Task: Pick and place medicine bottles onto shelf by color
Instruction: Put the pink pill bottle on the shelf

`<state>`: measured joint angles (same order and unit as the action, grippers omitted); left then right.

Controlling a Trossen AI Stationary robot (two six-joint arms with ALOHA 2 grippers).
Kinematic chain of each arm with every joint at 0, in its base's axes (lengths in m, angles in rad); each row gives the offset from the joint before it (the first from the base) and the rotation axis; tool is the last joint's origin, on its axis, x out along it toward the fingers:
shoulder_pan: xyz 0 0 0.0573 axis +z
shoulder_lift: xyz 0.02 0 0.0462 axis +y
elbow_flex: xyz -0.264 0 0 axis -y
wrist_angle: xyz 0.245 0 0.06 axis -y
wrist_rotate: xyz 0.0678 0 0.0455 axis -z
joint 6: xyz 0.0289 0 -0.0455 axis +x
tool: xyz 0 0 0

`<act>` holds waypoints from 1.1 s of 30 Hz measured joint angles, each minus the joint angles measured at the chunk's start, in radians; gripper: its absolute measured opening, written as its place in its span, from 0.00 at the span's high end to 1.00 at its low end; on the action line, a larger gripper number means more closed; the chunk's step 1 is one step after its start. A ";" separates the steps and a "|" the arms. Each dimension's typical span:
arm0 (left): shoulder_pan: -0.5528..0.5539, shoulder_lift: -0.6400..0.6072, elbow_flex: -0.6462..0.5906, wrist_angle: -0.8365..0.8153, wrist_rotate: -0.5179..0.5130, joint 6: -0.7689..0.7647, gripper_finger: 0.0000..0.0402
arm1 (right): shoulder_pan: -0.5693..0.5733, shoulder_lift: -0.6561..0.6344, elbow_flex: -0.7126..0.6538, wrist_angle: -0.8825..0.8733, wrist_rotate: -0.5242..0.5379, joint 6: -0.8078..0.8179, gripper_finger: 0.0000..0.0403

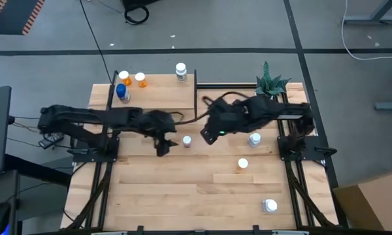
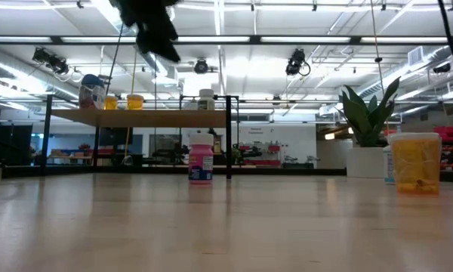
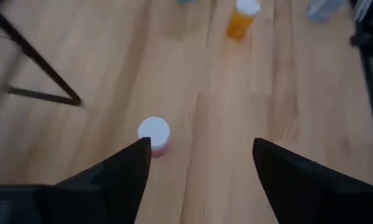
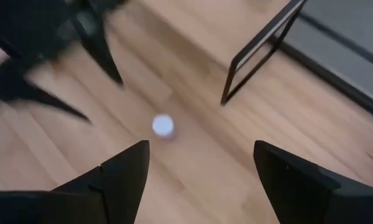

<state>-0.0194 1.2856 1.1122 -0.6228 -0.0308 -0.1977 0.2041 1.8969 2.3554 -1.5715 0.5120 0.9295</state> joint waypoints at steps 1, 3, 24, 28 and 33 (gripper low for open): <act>0.007 0.036 0.000 -0.003 0.016 0.006 0.27 | 0.013 -0.014 0.000 0.000 0.030 0.023 0.26; 0.012 0.101 0.000 0.000 0.021 0.011 0.25 | 0.037 -0.035 0.000 0.000 0.080 0.059 0.26; 0.023 0.347 0.000 0.151 -0.054 0.126 0.13 | 0.094 -0.040 0.000 0.000 0.093 0.092 0.26; 0.032 0.391 0.000 0.148 -0.064 0.094 0.13 | 0.098 -0.040 0.000 0.000 0.090 0.092 0.26; 0.048 0.423 0.000 0.156 -0.074 0.048 0.13 | 0.109 -0.040 0.000 0.000 0.088 0.092 0.26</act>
<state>0.0283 1.7085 1.1126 -0.4669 -0.1045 -0.1494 0.3129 1.8568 2.3550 -1.5711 0.6003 1.0214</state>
